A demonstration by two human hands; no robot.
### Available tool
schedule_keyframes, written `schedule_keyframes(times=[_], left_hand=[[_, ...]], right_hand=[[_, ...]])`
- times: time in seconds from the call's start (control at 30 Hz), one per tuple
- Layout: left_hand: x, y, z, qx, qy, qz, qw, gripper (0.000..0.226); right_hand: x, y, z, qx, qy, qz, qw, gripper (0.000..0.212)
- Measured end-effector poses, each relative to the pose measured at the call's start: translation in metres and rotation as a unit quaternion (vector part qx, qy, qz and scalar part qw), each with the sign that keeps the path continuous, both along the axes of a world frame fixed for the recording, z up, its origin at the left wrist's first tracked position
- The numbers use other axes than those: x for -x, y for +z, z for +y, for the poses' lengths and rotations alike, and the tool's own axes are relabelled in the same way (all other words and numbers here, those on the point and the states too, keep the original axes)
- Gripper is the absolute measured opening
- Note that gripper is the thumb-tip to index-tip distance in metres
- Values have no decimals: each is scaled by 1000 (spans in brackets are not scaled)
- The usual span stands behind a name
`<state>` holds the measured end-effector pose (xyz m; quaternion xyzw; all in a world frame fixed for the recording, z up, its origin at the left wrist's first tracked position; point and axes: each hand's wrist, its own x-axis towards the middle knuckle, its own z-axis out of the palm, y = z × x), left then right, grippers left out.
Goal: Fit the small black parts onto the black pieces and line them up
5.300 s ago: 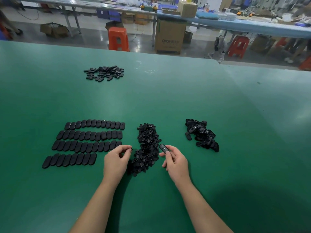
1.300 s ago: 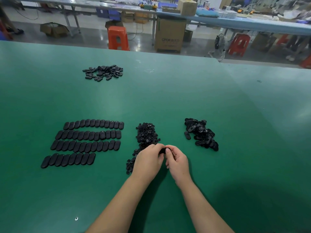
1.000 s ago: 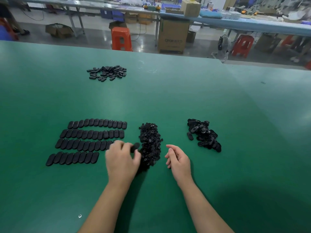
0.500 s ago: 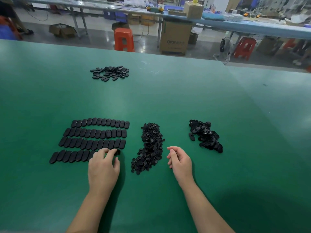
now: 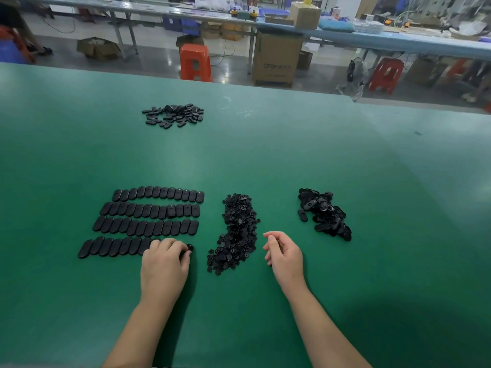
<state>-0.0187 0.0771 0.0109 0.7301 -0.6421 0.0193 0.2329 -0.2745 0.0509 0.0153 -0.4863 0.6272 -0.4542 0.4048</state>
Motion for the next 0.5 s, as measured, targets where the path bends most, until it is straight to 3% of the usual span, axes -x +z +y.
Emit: schedule_keyframes(times=[0.2, 0.5], left_hand=[[-1, 6, -2, -13, -22, -15, 1000, 4], [-10, 5, -2, 14, 78, 12, 997, 5]], right_hand=[[-1, 0, 0, 5, -2, 0, 1000, 23], [-1, 0, 0, -1, 0, 4, 1000, 22]])
